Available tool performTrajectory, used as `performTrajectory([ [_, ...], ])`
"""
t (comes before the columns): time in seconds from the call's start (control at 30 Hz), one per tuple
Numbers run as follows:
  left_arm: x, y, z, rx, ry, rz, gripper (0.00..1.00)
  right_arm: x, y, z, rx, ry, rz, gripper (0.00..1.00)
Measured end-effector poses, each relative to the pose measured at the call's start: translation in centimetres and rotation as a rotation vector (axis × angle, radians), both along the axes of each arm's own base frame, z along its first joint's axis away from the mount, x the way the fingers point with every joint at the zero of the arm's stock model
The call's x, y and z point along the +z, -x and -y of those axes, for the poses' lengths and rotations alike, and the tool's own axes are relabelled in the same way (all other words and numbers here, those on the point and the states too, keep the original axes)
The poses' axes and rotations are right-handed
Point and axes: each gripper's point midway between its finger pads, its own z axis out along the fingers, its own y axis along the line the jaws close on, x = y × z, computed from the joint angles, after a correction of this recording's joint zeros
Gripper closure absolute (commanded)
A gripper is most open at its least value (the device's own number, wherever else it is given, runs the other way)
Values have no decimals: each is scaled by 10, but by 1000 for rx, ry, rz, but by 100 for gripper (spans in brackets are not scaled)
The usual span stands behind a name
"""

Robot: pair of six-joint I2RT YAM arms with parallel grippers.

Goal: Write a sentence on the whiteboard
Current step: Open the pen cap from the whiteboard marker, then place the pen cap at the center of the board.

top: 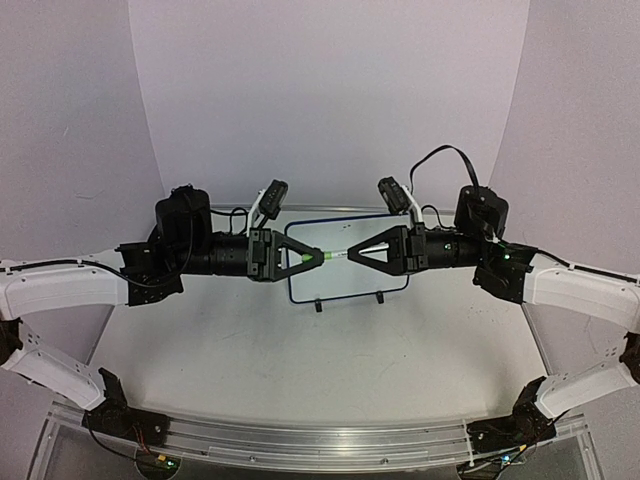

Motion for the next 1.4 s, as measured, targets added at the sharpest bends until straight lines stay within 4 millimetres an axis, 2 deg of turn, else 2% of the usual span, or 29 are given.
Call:
performTrajectory([
  [0.07,2,3,0,-17,7,2,100,1,2,0,9,-2,0,100],
  [0.37,7,6,-1,-34,29,22,100,5,3,1,16,-18,15,100],
  [0.6,3,6,-5,-38,21,18,100,0,3,5,9,-18,13,100],
  [0.67,-1,-2,-16,-2,4,8,100,-2,-6,16,-28,-15,9,100],
  [0.77,10,-13,-34,64,15,27,100,2,-18,32,-85,-22,15,100],
  [0.87,20,-11,-42,82,30,57,100,6,-20,38,-101,-31,25,100],
  [0.93,17,-11,-46,97,18,66,100,7,-20,40,-102,-35,27,100],
  [1.0,3,-13,-50,122,-25,58,100,5,-19,41,-103,-32,24,100],
  [1.1,-32,-23,-53,180,-127,20,100,-2,-21,42,-116,-7,16,100],
  [1.17,-64,-29,-57,219,-212,-17,100,-11,-24,43,-140,25,7,100],
  [1.33,-164,-41,-65,286,-473,-155,100,-28,-30,48,-204,98,-6,100],
  [1.4,-195,-42,-64,286,-551,-197,100,-32,-33,50,-229,115,-9,100],
])
